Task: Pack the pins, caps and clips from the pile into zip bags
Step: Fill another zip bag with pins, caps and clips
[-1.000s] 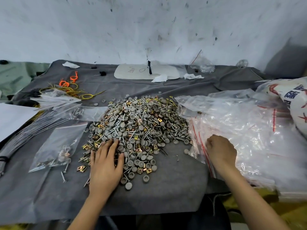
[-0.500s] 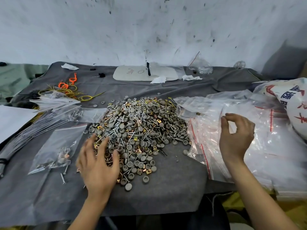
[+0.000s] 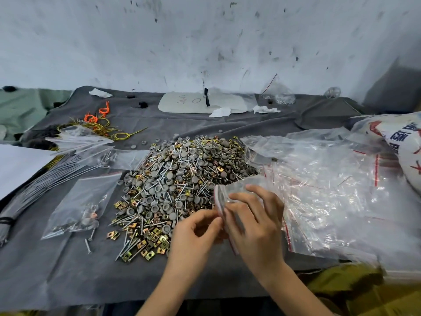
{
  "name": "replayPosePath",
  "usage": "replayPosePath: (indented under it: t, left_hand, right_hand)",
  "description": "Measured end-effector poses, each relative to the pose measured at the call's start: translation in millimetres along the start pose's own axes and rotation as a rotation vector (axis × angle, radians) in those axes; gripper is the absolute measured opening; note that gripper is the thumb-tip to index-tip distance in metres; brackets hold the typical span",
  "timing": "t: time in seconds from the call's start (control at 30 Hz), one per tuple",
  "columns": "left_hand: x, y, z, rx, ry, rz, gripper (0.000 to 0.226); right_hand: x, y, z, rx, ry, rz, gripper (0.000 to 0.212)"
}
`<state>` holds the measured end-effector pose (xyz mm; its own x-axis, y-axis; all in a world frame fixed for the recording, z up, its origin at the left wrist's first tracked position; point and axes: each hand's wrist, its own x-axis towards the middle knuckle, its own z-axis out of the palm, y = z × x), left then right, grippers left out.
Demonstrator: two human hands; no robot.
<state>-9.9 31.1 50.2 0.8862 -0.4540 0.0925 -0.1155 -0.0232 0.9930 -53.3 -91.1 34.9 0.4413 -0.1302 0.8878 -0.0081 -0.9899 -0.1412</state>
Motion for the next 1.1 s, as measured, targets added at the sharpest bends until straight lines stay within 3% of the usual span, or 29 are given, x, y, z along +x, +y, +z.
replayPosePath:
  t: [0.37, 0.5, 0.67, 0.83, 1.1]
  left_hand:
    - [-2.5, -11.1, -0.4, -0.257, -0.030, -0.216, 0.017]
    - [-2.6, -13.9, -5.8, -0.247, -0.055, -0.206, 0.018]
    - [-0.8, -18.2, -10.6, -0.199, -0.068, -0.163, 0.022]
    - [-0.8, -18.5, -13.3, -0.125, -0.070, -0.065, 0.021]
    - [-0.1, -23.9, -16.6, -0.049, -0.159, -0.004, 0.025]
  right_hand:
    - [-11.6, -11.1, -11.6, 0.331, -0.186, 0.243, 0.015]
    - [-10.5, -7.8, -20.3, 0.489, -0.347, 0.387, 0.013]
    - [-13.4, -8.9, -22.9, 0.481, -0.472, 0.331, 0.021]
    - [-12.5, -10.5, -23.6, 0.542, -0.547, 0.416, 0.011]
    - [-8.7, -2.5, -23.3, 0.921, -0.782, 0.895, 0.017]
